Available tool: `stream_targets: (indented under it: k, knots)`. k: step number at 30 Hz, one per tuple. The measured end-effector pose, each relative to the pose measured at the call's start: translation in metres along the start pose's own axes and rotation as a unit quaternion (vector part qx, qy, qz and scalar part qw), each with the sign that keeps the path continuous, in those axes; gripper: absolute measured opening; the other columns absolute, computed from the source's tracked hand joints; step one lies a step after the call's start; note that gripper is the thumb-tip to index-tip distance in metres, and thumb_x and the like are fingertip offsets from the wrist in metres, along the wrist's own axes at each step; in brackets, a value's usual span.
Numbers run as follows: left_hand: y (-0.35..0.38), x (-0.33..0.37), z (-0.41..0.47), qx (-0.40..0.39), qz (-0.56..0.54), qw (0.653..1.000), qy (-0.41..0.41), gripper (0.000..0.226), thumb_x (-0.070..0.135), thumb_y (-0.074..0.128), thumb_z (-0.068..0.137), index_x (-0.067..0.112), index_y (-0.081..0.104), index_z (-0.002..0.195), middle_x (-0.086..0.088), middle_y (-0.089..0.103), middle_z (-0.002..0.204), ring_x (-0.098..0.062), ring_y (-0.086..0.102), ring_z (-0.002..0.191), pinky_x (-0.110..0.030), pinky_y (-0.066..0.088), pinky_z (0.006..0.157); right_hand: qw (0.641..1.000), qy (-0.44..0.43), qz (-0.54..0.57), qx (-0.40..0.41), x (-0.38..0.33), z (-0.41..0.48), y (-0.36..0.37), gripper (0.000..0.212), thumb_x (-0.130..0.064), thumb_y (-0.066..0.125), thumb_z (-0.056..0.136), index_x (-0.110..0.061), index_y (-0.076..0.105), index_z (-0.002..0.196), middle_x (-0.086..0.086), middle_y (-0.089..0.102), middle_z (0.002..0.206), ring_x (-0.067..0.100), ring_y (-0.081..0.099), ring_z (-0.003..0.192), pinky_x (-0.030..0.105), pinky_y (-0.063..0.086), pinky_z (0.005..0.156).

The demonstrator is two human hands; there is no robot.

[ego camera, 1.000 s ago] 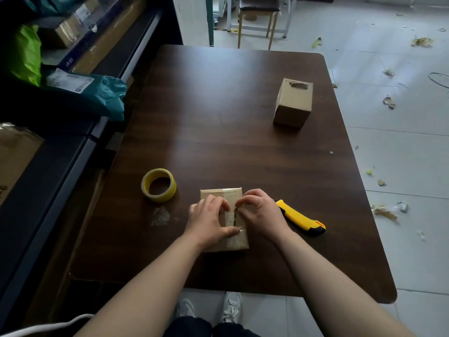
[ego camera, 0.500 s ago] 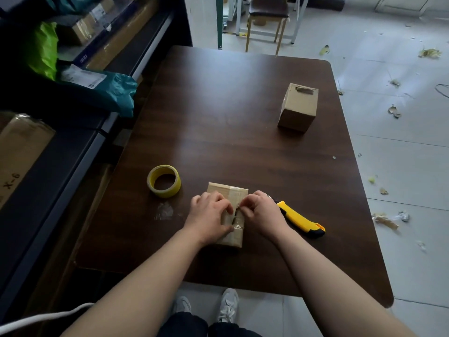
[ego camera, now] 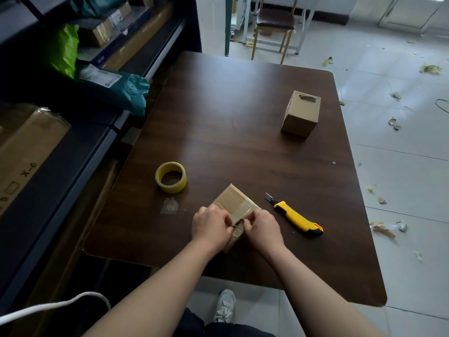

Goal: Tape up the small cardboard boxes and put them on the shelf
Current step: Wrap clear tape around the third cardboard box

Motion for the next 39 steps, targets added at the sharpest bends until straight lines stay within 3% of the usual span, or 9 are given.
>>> stream_targets:
  k: [5,8,14,18,22,27,32,36,39]
  knots:
    - [0.008,0.001,-0.008,-0.008,-0.039,0.999,0.036,0.011,0.034,0.062,0.089,0.030,0.070,0.096,0.007,0.062,0.110,-0.018,0.050,0.107,-0.032,0.043,0.094,0.990,-0.100,-0.099,-0.020,-0.019,-0.001,-0.005,0.016,-0.029,0.050,0.095,-0.016,0.060,0.098,0.003,0.056,0.105,0.026,0.060,0.095,0.031,0.040,0.068]
    - [0.007,-0.002,-0.010,-0.025,-0.087,0.995,0.046,0.002,0.031,0.064,0.088,0.031,0.064,0.090,0.009,0.062,0.106,-0.017,0.052,0.104,-0.033,0.044,0.092,0.990,-0.122,-0.053,-0.051,-0.016,0.003,-0.004,0.010,-0.025,0.053,0.094,-0.017,0.060,0.095,0.001,0.055,0.100,0.023,0.057,0.094,0.033,0.045,0.073]
    - [0.008,-0.002,-0.010,-0.044,-0.091,0.993,0.063,0.012,0.035,0.065,0.087,0.030,0.057,0.095,0.012,0.063,0.095,-0.016,0.052,0.100,-0.034,0.046,0.089,0.989,-0.136,0.004,-0.056,-0.008,0.004,-0.005,0.004,-0.021,0.058,0.092,-0.017,0.060,0.092,0.000,0.055,0.094,0.018,0.055,0.087,0.034,0.047,0.078]
    - [0.011,-0.002,-0.004,-0.047,-0.063,0.996,0.047,0.029,0.042,0.066,0.085,0.032,0.054,0.110,0.010,0.065,0.088,-0.019,0.053,0.098,-0.035,0.044,0.089,0.992,-0.112,0.012,-0.049,-0.006,0.006,-0.002,0.005,-0.021,0.056,0.093,-0.016,0.057,0.094,0.002,0.055,0.097,0.018,0.055,0.088,0.035,0.048,0.080]
    - [0.014,-0.005,0.003,-0.073,-0.044,0.996,0.027,0.020,0.048,0.067,0.083,0.033,0.064,0.096,0.011,0.069,0.092,-0.017,0.056,0.099,-0.033,0.045,0.091,0.995,-0.086,0.012,-0.047,-0.004,0.009,0.000,0.006,-0.023,0.055,0.093,-0.017,0.056,0.092,0.003,0.055,0.097,0.020,0.056,0.089,0.039,0.049,0.081]
    - [0.015,-0.003,0.004,-0.071,-0.025,0.997,0.026,0.009,0.039,0.063,0.087,0.031,0.060,0.086,0.008,0.068,0.094,-0.019,0.056,0.101,-0.034,0.046,0.090,0.998,-0.048,0.018,-0.044,-0.002,0.013,0.001,0.006,-0.023,0.056,0.091,-0.021,0.054,0.086,0.001,0.056,0.096,0.020,0.056,0.089,0.035,0.048,0.077]
    - [0.011,-0.006,0.008,-0.061,-0.044,0.997,-0.003,0.025,0.038,0.071,0.081,0.027,0.052,0.092,0.003,0.066,0.095,-0.021,0.060,0.093,-0.034,0.049,0.083,0.988,0.039,0.146,-0.018,0.019,0.015,-0.001,0.016,-0.019,0.069,0.083,-0.020,0.055,0.090,-0.005,0.056,0.082,0.014,0.055,0.079,0.025,0.042,0.061]
    - [0.005,-0.014,0.017,-0.050,-0.073,0.995,-0.036,0.024,0.038,0.079,0.074,0.026,0.060,0.080,0.005,0.067,0.088,-0.018,0.062,0.086,-0.031,0.049,0.075,0.956,0.117,0.266,-0.025,0.036,0.014,0.008,0.027,-0.016,0.078,0.074,-0.018,0.054,0.086,0.003,0.062,0.085,0.025,0.062,0.083,0.045,0.055,0.078]
    - [0.004,-0.020,0.021,-0.052,-0.101,0.992,-0.047,0.021,0.037,0.083,0.070,0.025,0.067,0.074,0.007,0.069,0.082,-0.014,0.064,0.081,-0.030,0.053,0.075,0.946,0.125,0.298,-0.028,0.038,0.014,0.011,0.029,-0.013,0.079,0.073,-0.017,0.052,0.083,0.008,0.063,0.085,0.030,0.065,0.083,0.051,0.056,0.078]
Point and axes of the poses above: each hand's wrist, its own z-axis towards the middle knuckle, its own y-axis out of the palm, x = y × z, the point moved 10 cm from there along z, towards the middle knuckle
